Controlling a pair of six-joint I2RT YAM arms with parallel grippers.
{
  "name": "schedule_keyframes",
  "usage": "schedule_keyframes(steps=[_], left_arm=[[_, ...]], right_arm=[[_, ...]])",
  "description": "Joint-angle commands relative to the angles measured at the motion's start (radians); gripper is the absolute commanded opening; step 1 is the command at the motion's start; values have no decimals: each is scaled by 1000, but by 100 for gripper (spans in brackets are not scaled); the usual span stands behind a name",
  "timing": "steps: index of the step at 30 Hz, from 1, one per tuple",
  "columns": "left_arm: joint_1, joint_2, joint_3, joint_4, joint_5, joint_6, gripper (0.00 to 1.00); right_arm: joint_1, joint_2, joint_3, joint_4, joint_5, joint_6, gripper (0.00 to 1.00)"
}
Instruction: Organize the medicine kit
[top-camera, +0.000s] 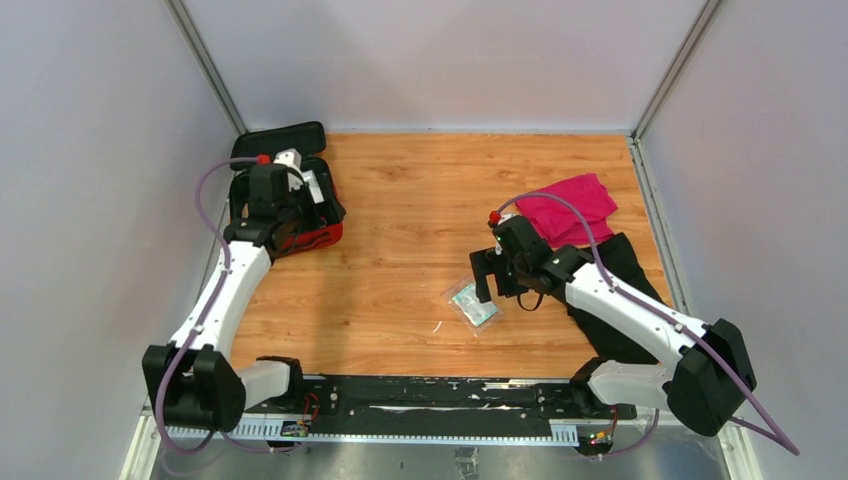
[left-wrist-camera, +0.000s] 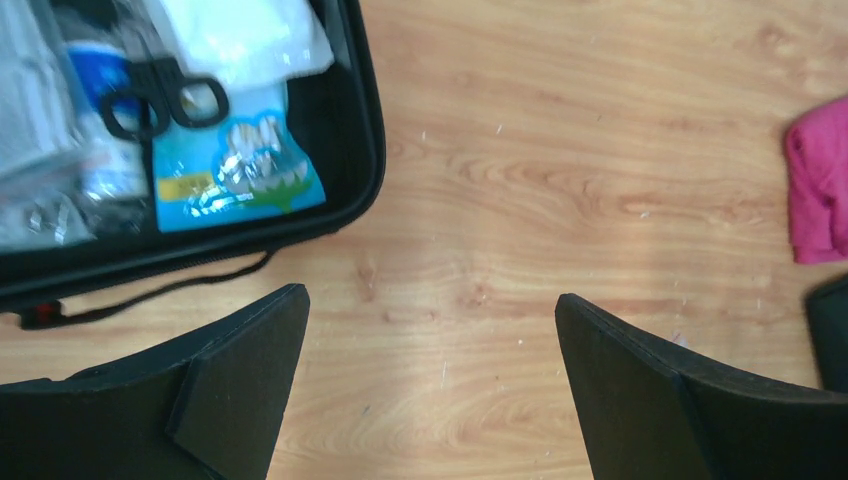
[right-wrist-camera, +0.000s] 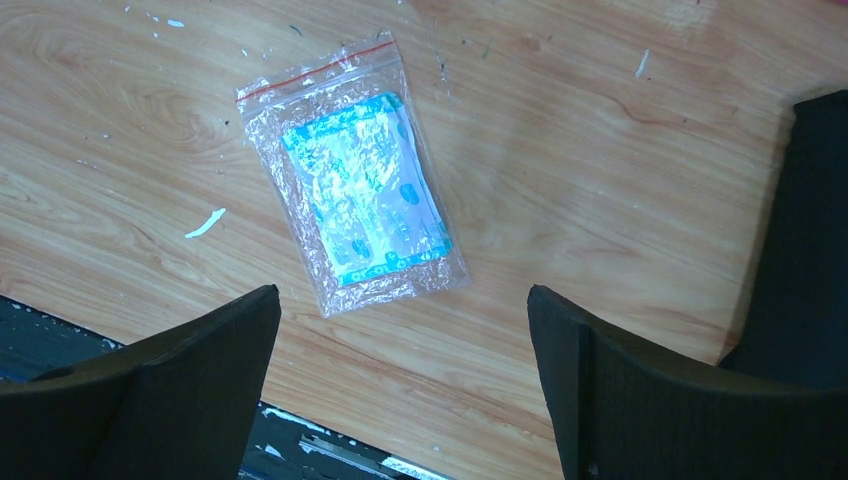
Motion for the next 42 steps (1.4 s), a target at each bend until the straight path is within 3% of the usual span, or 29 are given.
schedule_keyframes(steps=[1,5,10,19,22,28,36,42], left_arm=[[1,89,-46,84,72,-35,100],[0,243,47,83,81,-1,97],[-1,443,202,41,-36,56,90],[-11,667,383,-22,-91,129,52],[-24,711,400,-36,-94,140,44],[-104,718,386,-59,-135,193,31],[-292,644,307,-70,-149,236,1],[-507,523,169,-51,-141,240,0]], right_arm=[[-16,17,36,-45,-70,-11,98],[-15,12,16,-45,-86,-14,98],[-16,-7,-13,-44,-103,-11,98],[-15,-29,-32,-44,-111,-26,97],[-15,-35,-31,-45,-109,-29,97],[-16,-67,-41,-44,-79,-19,97],[-16,-165,-57,-46,42,13,98],[-16,-246,-78,-39,160,65,98]])
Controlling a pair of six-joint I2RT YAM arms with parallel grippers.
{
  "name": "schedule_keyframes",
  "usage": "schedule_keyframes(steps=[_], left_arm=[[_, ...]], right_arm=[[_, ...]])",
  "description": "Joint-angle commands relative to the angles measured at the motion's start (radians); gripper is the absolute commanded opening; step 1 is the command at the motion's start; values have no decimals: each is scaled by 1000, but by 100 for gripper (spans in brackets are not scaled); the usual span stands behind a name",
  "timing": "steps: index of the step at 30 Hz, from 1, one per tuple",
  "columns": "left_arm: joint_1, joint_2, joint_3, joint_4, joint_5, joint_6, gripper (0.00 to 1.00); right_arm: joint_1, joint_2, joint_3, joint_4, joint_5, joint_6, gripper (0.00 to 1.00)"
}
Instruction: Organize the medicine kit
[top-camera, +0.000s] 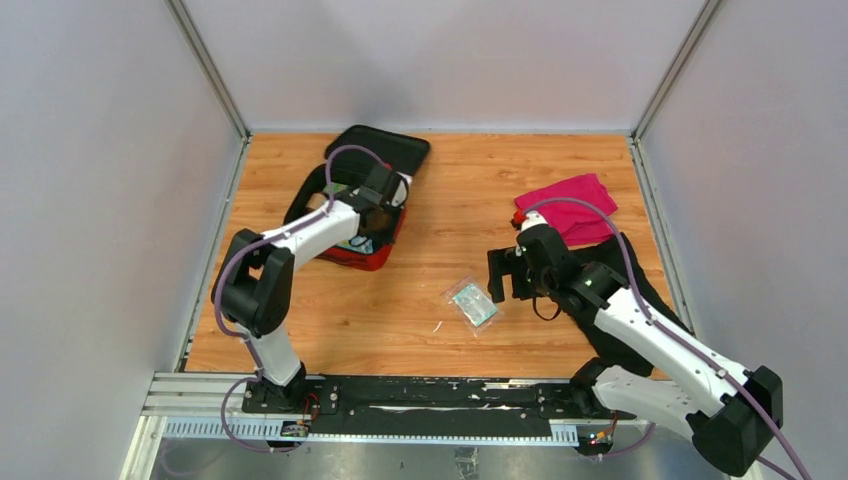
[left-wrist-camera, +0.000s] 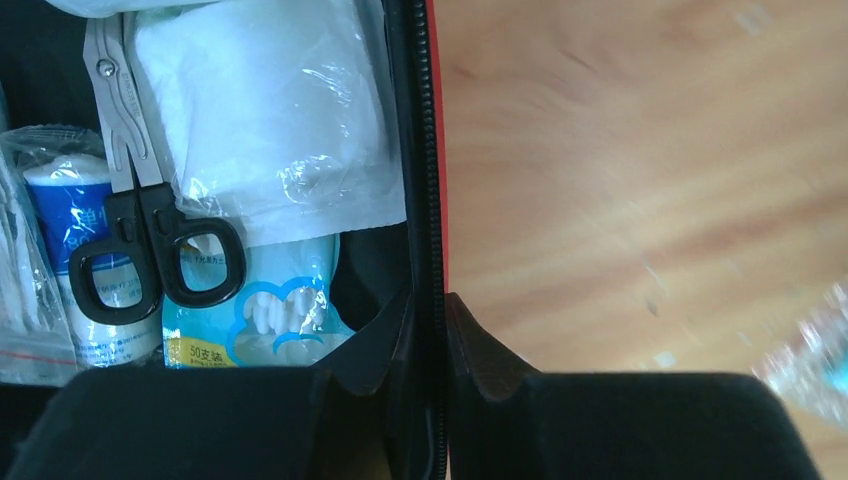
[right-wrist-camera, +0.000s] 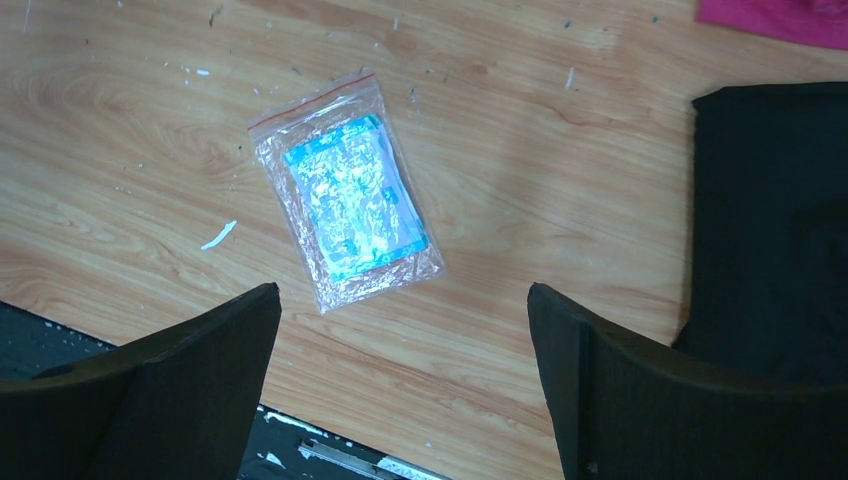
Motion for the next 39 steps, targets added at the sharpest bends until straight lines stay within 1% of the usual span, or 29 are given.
schedule_keyframes(steps=[1,3,6,7,9,10,11,13,14,16,19,21,27,31,35,39], left_arm=[[-167,-110,-113,12,64,16,0],[-266,-148,-183,32,59,15,0],[-368,-196,-256,44,6,5,0],[-385,-208,-268,43,-4,-2,0],[-395,-238,-305,41,-20,-26,7],[-395,-254,-316,35,-33,-32,12],[-395,-277,-321,24,-53,-36,21],[-395,-307,-327,-8,-87,-39,30],[-395,-325,-327,-29,-124,-45,37],[-395,-348,-329,-68,-178,-55,42],[-395,-351,-318,-153,-255,-77,46],[-395,-349,-315,-199,-303,-98,50],[-394,-374,-344,-276,-440,-173,70],[-366,-413,-357,-300,-486,-208,78],[-259,-476,-373,-297,-453,-229,83],[-132,-538,-386,-268,-371,-220,85]], right_arm=[[-13,-54,-29,-18,122,54,99],[-13,-75,-38,-13,148,73,99],[-16,-102,-59,3,179,107,99],[-15,-107,-67,8,186,114,99],[-16,-116,-84,24,193,136,99],[-17,-119,-89,30,192,142,99],[-16,-116,-95,37,187,146,99],[-17,-108,-95,41,179,148,99],[-17,-103,-94,42,179,149,99],[-17,-95,-94,42,184,159,99],[-23,-87,-99,54,190,179,99],[-26,-76,-100,67,175,180,99],[-30,-33,-98,94,137,182,99],[-30,-19,-100,108,115,181,99],[-32,-14,-100,112,102,171,99],[-34,-12,-100,115,94,168,99]])
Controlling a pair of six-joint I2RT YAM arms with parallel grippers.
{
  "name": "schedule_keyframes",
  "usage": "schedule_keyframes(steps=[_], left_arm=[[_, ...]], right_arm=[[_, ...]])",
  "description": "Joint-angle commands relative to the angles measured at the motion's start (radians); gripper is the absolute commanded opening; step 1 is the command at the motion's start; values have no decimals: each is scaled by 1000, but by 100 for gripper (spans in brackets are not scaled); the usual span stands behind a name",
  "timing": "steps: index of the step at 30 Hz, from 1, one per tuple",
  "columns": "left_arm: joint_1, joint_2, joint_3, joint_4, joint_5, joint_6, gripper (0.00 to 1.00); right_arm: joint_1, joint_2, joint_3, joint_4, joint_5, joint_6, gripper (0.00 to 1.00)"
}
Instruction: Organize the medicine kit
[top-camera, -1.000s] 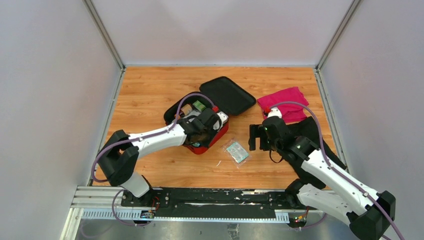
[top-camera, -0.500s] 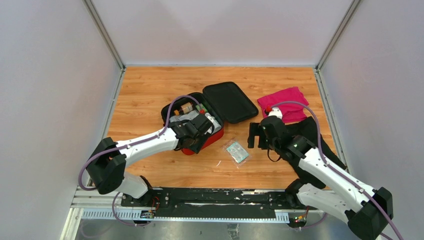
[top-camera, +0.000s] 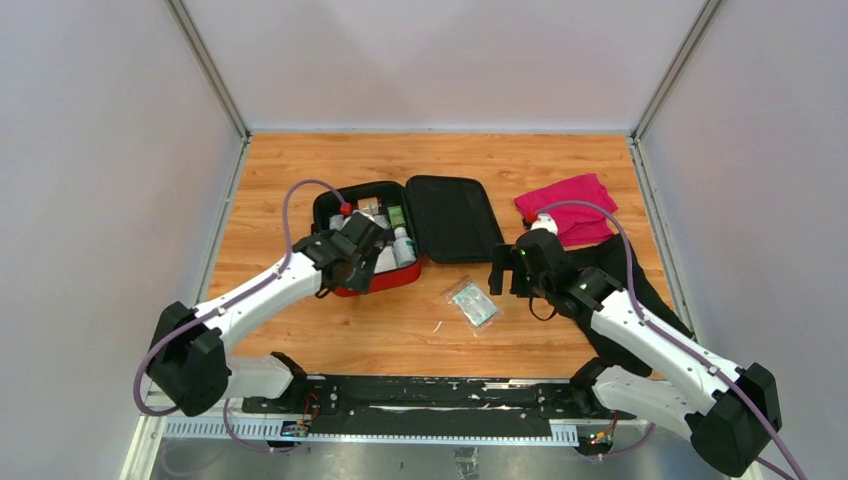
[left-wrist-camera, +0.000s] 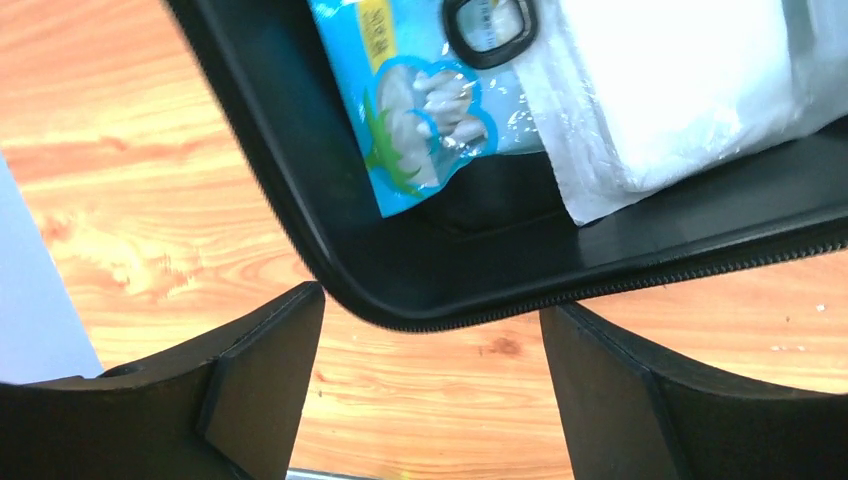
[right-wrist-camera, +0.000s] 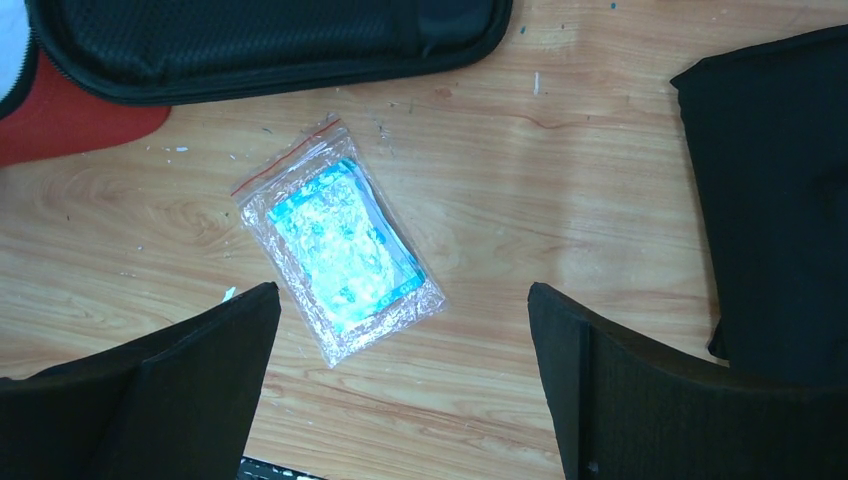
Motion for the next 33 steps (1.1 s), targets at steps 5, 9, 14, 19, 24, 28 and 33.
schedule_keyframes(steps=[5,9,14,19,24,28,33], left_arm=[[187,-119,10,77,199,20,87],[195,-191,31,135,213,7,88],[322,-201,1,153,241,-75,83],[432,-191,-76,174,306,-103,78],[456,-209,-96,178,336,-105,77],[456,-242,-90,192,377,-102,77],[456,-269,-100,220,468,-93,73]], right_arm=[[-15,9,-17,13,-32,-4,99],[-15,4,-24,13,-28,2,99],[-17,-15,-35,13,-24,5,99],[-25,-27,-43,13,-18,1,99],[-66,-3,-44,12,-71,8,99],[-152,69,-31,21,-223,-32,96],[-214,183,4,56,-395,-103,89]])
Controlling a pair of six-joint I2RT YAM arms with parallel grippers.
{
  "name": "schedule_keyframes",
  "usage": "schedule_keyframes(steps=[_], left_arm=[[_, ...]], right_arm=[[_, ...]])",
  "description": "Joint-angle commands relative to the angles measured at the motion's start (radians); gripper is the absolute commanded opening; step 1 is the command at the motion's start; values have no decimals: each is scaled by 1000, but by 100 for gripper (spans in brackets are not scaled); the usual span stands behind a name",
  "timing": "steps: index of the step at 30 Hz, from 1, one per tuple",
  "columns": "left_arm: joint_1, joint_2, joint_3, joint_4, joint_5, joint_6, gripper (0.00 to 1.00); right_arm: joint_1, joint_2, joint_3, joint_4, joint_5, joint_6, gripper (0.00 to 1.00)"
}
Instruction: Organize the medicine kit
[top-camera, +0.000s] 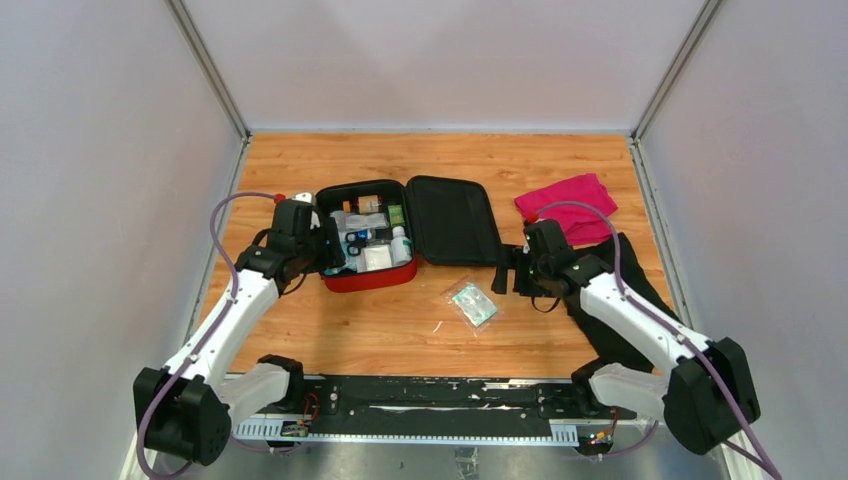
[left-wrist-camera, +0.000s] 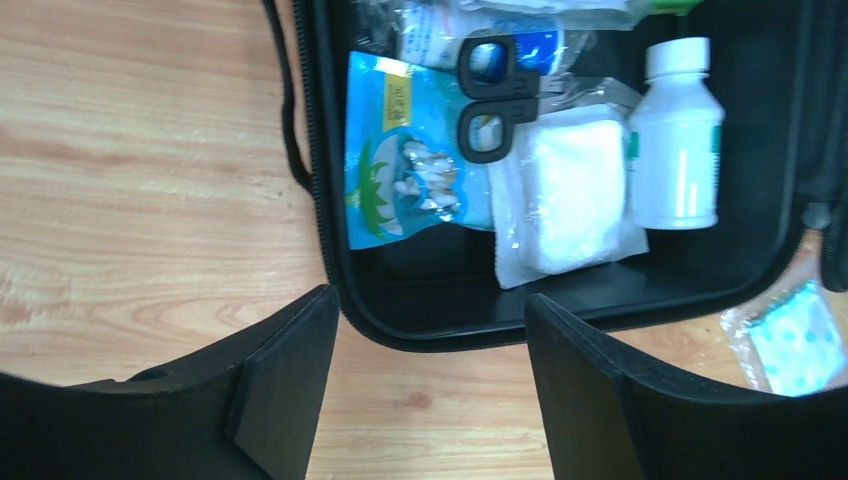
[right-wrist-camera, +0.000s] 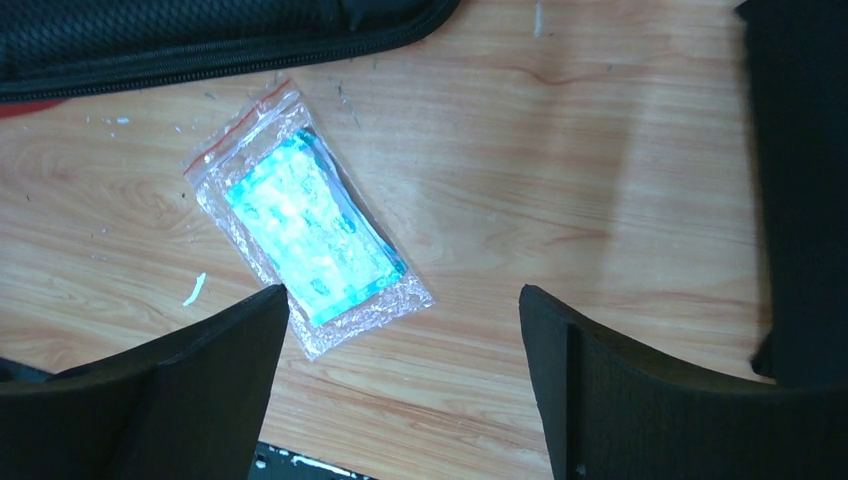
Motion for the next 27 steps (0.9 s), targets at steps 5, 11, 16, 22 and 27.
schedule_keyframes(steps=[5,11,16,22,27], left_arm=[[6,-27,-36,14,99,-11,70],[6,-100,-92,28,108,-66,69],[6,-122,-70,38,182,-62,69],[6,-137,-57,49,229,-61,69],[6,-140,-64,52,228,-67,69]], right_arm=[[-50,171,87,31,-259,-139,82],[-50,326,112,33,-372,-190,65],[-47,367,105,39,-327,-221,59],[10,413,114,15,-278,-261,54],[66,448,119,-10,-152,-267,52]])
